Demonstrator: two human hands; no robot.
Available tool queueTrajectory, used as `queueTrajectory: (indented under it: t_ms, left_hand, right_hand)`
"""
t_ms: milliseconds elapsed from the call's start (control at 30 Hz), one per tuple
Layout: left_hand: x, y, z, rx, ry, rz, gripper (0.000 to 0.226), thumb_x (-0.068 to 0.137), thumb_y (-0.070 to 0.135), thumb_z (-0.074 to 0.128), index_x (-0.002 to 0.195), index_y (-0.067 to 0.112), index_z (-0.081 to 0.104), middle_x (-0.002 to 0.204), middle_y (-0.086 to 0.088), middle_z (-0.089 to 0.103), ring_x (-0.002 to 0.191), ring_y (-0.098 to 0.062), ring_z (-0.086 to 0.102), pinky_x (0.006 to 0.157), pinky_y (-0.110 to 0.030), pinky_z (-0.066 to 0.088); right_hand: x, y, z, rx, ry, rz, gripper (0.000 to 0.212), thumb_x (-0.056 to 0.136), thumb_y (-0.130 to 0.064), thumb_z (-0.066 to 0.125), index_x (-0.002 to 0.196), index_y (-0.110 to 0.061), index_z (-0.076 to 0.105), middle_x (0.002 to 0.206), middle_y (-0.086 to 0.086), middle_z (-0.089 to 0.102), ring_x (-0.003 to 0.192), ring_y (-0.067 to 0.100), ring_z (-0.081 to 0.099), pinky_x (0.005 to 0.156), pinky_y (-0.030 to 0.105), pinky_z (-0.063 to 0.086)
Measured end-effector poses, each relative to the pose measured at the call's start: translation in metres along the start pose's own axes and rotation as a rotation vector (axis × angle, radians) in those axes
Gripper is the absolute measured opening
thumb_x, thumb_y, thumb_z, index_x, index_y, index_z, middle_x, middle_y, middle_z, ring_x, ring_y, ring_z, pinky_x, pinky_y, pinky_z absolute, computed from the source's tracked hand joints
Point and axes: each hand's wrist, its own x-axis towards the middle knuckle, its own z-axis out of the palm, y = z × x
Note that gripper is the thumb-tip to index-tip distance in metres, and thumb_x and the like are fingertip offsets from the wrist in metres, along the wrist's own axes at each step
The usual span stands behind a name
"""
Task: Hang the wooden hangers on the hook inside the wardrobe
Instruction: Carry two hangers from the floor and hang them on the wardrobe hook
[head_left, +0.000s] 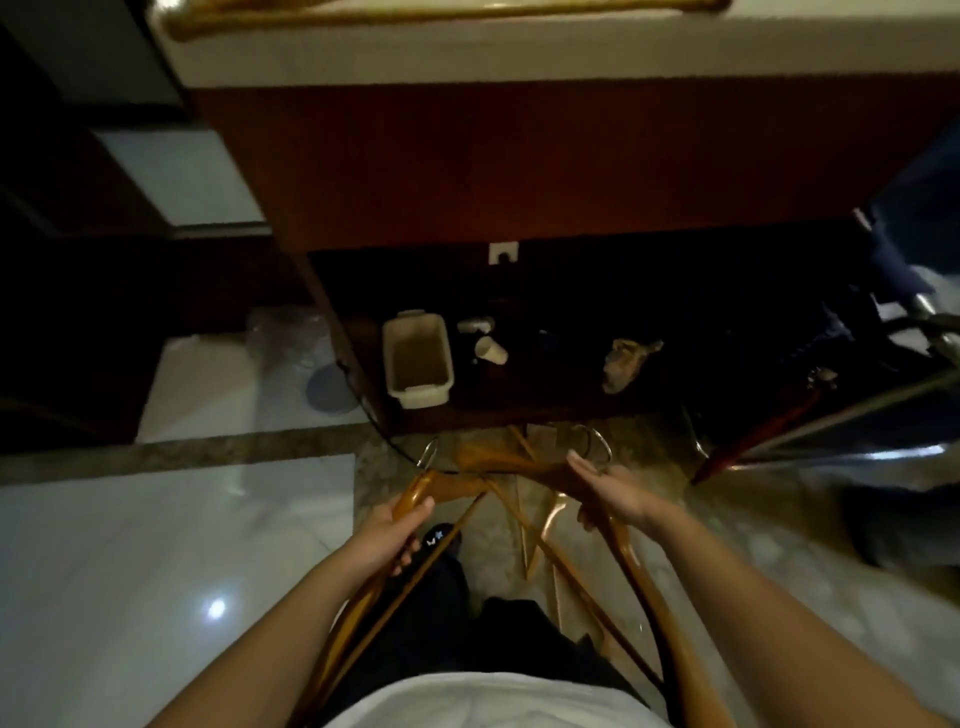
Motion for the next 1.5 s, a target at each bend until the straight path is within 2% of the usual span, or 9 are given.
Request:
queueTrajectory:
  t_ms: [100, 367, 600, 700, 900, 1167, 1267, 1400, 1500]
  left_hand:
    - [-0.022, -0.019, -0.008, -0.084, 0.092, 0.0, 0.024, 0.091, 0.043, 0.049, 0.097, 0.021, 0.054, 0.066, -0.002, 0.054, 0.052, -0.011, 0.05, 0.048, -0.022, 0.043]
    - [-0.075, -0.081, -0.049, -0.288, 0.31, -0.058, 0.035, 0.092, 0.046, 0.046, 0.095, 0.013, 0.059, 0.069, -0.003, 0.057, 0.055, -0.012, 0.054, 0.053, -0.021, 0.047]
    - [-0.119, -0.15, -0.096, -0.423, 0.494, -0.153, 0.034, 0.092, 0.045, 0.047, 0.095, 0.013, 0.057, 0.07, -0.004, 0.058, 0.058, -0.015, 0.053, 0.055, -0.024, 0.046]
    - [-0.139, -0.181, -0.116, -0.452, 0.566, -0.195, 0.028, 0.092, 0.044, 0.047, 0.092, 0.017, 0.055, 0.072, -0.004, 0.057, 0.059, -0.014, 0.053, 0.054, -0.021, 0.045]
    - [-0.173, -0.244, -0.154, -0.594, 0.69, -0.314, 0.03, 0.092, 0.043, 0.048, 0.093, 0.015, 0.056, 0.07, -0.003, 0.057, 0.056, -0.013, 0.053, 0.05, -0.02, 0.044]
    - [-0.201, -0.291, -0.179, -0.821, 0.777, -0.397, 0.03, 0.091, 0.04, 0.051, 0.089, 0.011, 0.053, 0.073, -0.01, 0.058, 0.064, -0.021, 0.057, 0.065, -0.034, 0.052]
    - [-0.204, -0.3, -0.194, -0.85, 0.816, -0.398, 0.023, 0.091, 0.041, 0.052, 0.09, 0.018, 0.05, 0.077, -0.012, 0.059, 0.066, -0.024, 0.058, 0.072, -0.042, 0.054]
    - [-0.192, -0.288, -0.236, -0.851, 0.844, -0.443, 0.025, 0.092, 0.041, 0.05, 0.098, 0.017, 0.05, 0.077, -0.008, 0.059, 0.064, -0.018, 0.056, 0.058, -0.027, 0.049]
    - [-0.177, -0.276, -0.287, -0.821, 0.879, -0.401, 0.029, 0.092, 0.042, 0.049, 0.102, 0.015, 0.051, 0.078, -0.007, 0.059, 0.064, -0.017, 0.055, 0.058, -0.026, 0.046]
  right_hand:
    - [0.009, -0.007, 0.011, -0.108, -0.017, -0.034, 0.102, 0.047, -0.092, 0.043, 0.112, -0.015, 0.061, 0.095, 0.004, 0.061, 0.094, 0.025, 0.059, 0.099, 0.046, 0.047]
    - [0.015, -0.059, 0.101, -0.293, -0.134, -0.027, 0.072, 0.087, -0.062, 0.038, 0.126, -0.004, 0.051, 0.101, 0.01, 0.058, 0.084, 0.019, 0.06, 0.081, 0.032, 0.045]
    - [0.025, -0.103, 0.203, -0.444, -0.204, -0.026, 0.059, 0.086, -0.057, 0.048, 0.101, -0.001, 0.059, 0.083, 0.015, 0.064, 0.077, 0.026, 0.062, 0.075, 0.038, 0.053]
    - [0.026, -0.123, 0.254, -0.535, -0.239, -0.054, 0.053, 0.088, -0.053, 0.048, 0.095, -0.002, 0.06, 0.079, 0.014, 0.062, 0.071, 0.023, 0.06, 0.061, 0.029, 0.049]
    - [0.025, -0.155, 0.351, -0.662, -0.292, -0.159, 0.043, 0.088, -0.049, 0.051, 0.072, -0.01, 0.058, 0.068, 0.01, 0.057, 0.062, 0.02, 0.054, 0.059, 0.028, 0.044]
    - [0.035, -0.191, 0.429, -0.941, -0.396, -0.259, 0.057, 0.088, -0.057, 0.042, 0.106, -0.005, 0.057, 0.08, 0.007, 0.058, 0.074, 0.019, 0.058, 0.061, 0.025, 0.045]
    - [0.04, -0.209, 0.446, -0.992, -0.41, -0.246, 0.061, 0.09, -0.053, 0.042, 0.122, -0.002, 0.051, 0.097, 0.015, 0.061, 0.097, 0.031, 0.061, 0.082, 0.038, 0.05]
    - [0.053, -0.232, 0.456, -1.048, -0.43, -0.202, 0.062, 0.092, -0.048, 0.043, 0.132, 0.0, 0.044, 0.132, 0.033, 0.046, 0.12, 0.045, 0.048, 0.099, 0.048, 0.042]
    - [0.083, -0.251, 0.46, -1.088, -0.387, -0.166, 0.063, 0.088, -0.055, 0.045, 0.122, -0.002, 0.056, 0.115, 0.028, 0.06, 0.106, 0.041, 0.058, 0.085, 0.041, 0.05]
